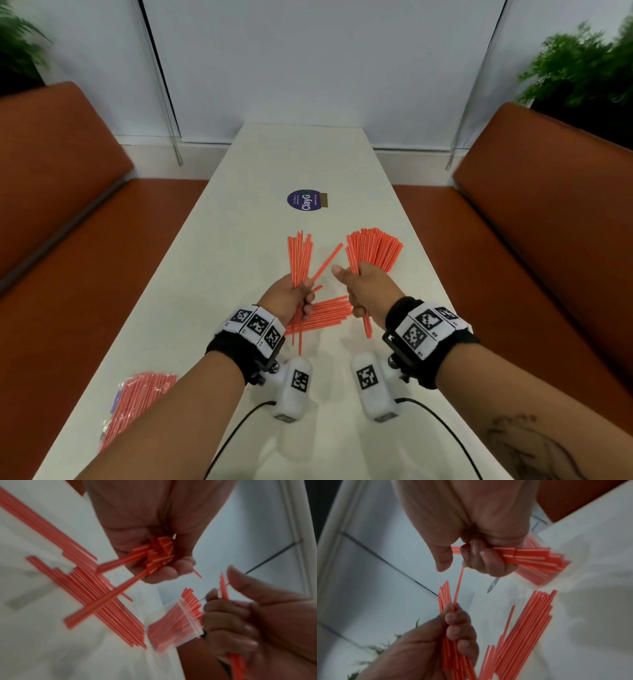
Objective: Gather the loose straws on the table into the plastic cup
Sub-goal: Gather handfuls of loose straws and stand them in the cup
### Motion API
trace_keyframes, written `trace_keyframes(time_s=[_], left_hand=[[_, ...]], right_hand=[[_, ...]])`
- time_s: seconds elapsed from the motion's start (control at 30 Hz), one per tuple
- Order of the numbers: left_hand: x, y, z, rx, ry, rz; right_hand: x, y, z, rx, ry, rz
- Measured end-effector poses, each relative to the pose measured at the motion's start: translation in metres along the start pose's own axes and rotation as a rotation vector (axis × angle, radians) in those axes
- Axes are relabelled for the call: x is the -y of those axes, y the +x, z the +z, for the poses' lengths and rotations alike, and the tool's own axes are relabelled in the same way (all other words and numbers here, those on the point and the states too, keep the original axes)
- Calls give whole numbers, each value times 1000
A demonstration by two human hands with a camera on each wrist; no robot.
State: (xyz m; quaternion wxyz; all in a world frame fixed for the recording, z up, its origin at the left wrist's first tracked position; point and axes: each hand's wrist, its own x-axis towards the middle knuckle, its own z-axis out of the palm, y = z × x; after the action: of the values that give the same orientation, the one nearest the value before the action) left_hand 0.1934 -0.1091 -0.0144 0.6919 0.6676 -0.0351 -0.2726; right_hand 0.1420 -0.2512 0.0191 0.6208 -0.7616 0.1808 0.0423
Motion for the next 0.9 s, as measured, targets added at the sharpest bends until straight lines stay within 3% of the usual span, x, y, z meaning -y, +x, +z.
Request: trace_keyframes(time_s=[0.1,0.17,0.27,0.4,0.6,0.9], left_hand=[[1,-9,9,33,-59,-3],[1,-13,9,10,-37,0],[-1,-14,-6,-102,-24,12],[-1,-18,-38,-244,-131,-6],[9,-29,-66,-347,-314,-107],[20,-33,-72,-361,-284,-165]], right_hand=[[-3,3,9,5,46,48],[-5,8,15,-10,-81,19],[-9,17,22,5,-581,-164],[-23,31,30,216,-1126,-254],[-31,49,47,294,-1234,-262],[-31,55,53,262,-1295,-324]])
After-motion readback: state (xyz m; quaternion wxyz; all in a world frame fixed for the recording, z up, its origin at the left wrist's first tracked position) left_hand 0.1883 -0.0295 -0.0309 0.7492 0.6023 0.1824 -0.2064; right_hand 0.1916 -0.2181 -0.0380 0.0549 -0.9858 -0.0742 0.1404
